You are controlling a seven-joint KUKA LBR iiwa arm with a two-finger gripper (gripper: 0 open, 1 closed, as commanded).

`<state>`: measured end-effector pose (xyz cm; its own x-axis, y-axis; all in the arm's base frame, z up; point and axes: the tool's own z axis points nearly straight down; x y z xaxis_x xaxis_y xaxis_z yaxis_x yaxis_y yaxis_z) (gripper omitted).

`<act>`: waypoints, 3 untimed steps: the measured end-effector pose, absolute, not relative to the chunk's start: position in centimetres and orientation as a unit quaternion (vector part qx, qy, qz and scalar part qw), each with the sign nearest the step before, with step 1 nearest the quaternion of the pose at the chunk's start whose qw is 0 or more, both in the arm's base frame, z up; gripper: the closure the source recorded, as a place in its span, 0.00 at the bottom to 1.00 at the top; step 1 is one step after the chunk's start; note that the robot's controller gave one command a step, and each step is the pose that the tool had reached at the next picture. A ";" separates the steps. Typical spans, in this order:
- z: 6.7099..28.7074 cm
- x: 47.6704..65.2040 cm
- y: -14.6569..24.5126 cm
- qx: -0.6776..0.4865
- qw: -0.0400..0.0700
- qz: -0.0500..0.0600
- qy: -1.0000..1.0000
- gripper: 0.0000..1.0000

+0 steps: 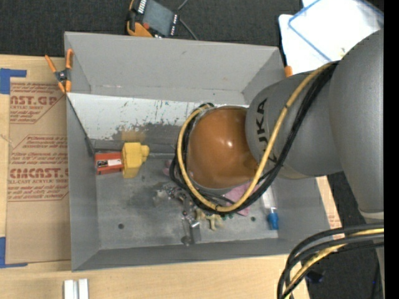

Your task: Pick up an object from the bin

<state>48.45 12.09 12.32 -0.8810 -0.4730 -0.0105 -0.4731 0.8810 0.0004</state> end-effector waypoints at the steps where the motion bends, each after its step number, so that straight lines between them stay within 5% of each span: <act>1: 8.2 48.8 9.3 -0.310 0.006 0.003 0.951 0.00; 2: 8.7 48.7 9.1 -0.298 0.007 0.003 0.955 0.00; 3: 9.3 51.1 8.5 -0.496 0.008 0.002 0.868 0.00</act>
Offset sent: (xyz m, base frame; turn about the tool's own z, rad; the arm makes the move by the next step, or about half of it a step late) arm 0.0028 -0.0323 -0.0337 -0.1005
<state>51.05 8.51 9.28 -0.5086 -0.8609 -0.0152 -0.8609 0.5087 -0.0046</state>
